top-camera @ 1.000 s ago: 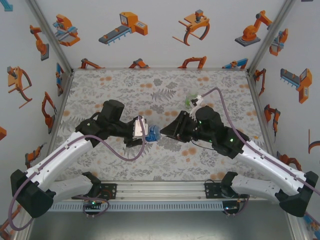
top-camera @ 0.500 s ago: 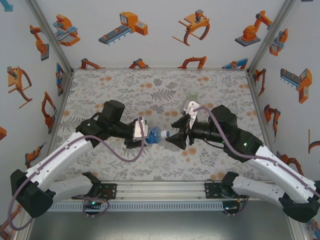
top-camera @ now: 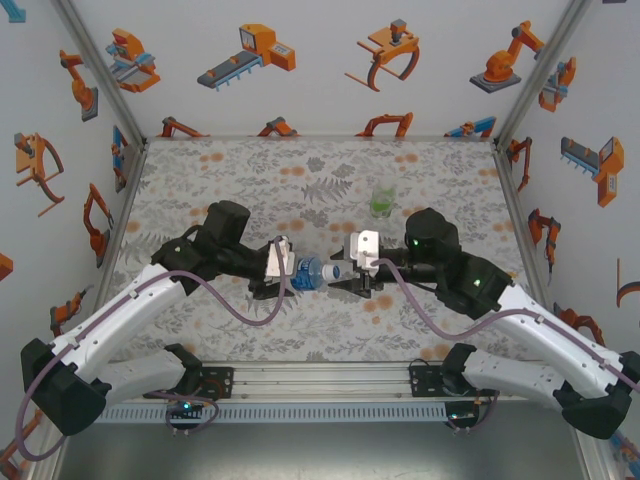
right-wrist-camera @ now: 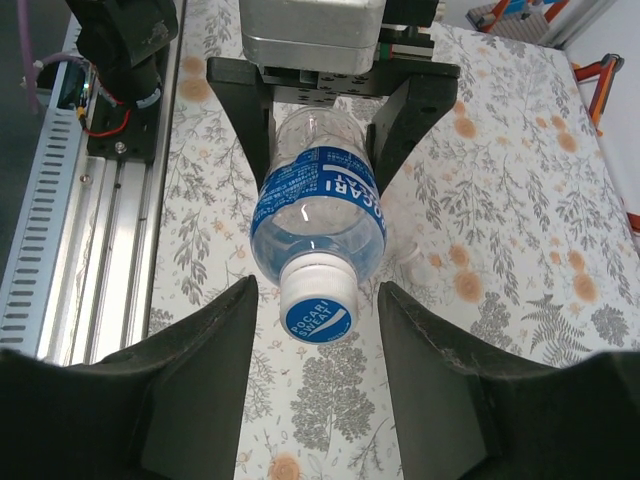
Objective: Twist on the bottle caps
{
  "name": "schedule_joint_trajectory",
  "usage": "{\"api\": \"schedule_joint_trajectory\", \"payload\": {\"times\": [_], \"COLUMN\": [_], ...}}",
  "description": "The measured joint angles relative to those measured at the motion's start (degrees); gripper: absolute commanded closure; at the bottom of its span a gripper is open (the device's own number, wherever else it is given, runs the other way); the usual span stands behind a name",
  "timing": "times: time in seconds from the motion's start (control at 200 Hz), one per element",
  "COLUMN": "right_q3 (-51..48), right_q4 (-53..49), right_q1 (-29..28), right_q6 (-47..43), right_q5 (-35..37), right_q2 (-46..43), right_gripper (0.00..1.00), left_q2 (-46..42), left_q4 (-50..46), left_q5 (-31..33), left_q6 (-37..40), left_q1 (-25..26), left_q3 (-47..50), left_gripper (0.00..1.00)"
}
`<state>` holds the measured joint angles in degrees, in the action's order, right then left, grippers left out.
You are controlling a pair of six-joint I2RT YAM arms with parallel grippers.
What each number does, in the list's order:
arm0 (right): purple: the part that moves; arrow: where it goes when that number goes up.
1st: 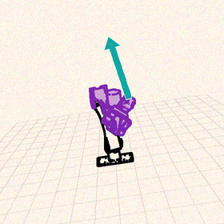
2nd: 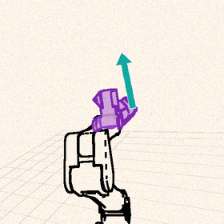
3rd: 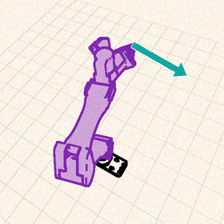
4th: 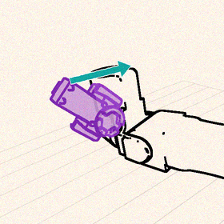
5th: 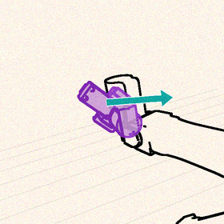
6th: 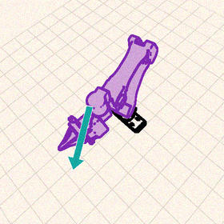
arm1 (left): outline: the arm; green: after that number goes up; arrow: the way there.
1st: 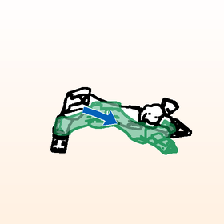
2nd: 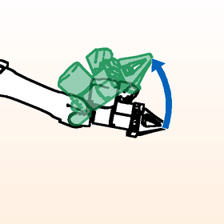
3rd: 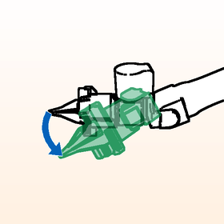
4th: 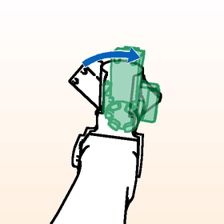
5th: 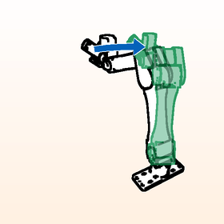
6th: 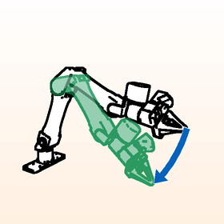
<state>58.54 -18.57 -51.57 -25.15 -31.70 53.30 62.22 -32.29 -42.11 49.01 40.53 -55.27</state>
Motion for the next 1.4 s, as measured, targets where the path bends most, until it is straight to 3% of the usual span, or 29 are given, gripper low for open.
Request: {"api": "schedule_joint_trajectory", "payload": {"times": [0.115, 0.255, 0.516, 0.581, 0.721, 1.016, 1.212, 1.272, 1.332, 1.402], "right_q3": [-0.92, -1.51, -1.81, -2.23, -3.13, -3.52, -3.52, -3.52, -3.52, -3.52], "right_q4": [-0.02, -0.02, 0.85, 1.75, 4.46, 6.60, 5.31, 4.90, 4.57, 4.22], "right_q1": [0.00, 0.00, 0.00, 0.00, 0.00, 0.00, -0.02, -0.07, -0.09, -0.09], "right_q6": [-0.46, -0.90, 1.42, 4.79, 19.02, 60.52, 80.63, 84.56, 87.01, 88.83], "right_q5": [0.00, 0.00, 0.20, 0.55, 3.39, 13.40, 19.26, 20.57, 21.42, 22.12], "right_q2": [0.00, 0.00, -0.17, -0.28, -0.26, 1.33, 2.32, 2.32, 2.36, 2.43], "right_gripper": [0.53, 0.66, 1.00, 1.00, 1.00, 1.00, 1.00, 1.00, 1.00, 1.00], "left_q2": [-0.04, -0.15, -0.22, -0.22, -0.22, -0.22, -0.22, -0.22, -0.22, -0.22], "left_q4": [-0.15, -0.37, -0.50, -0.61, -0.92, -1.05, -0.83, -0.42, -0.17, -0.02], "left_q5": [-0.46, -0.83, -1.01, -0.98, -0.46, 2.10, 4.44, 4.83, 5.11, 5.46], "left_q6": [0.07, 0.28, 0.61, 0.61, 0.59, -0.11, -0.81, -1.14, -1.44, -1.77], "left_q1": [0.00, 0.00, 0.00, 0.00, -0.07, -0.59, -0.90, -0.90, -0.90, -0.90], "left_q3": [0.00, 0.00, -0.02, -0.02, -0.02, -0.11, -0.11, -0.13, -0.13, -0.13], "left_gripper": [1.00, 1.00, 1.00, 1.00, 1.00, 1.00, 0.96, 0.91, 0.73, 0.61]}}
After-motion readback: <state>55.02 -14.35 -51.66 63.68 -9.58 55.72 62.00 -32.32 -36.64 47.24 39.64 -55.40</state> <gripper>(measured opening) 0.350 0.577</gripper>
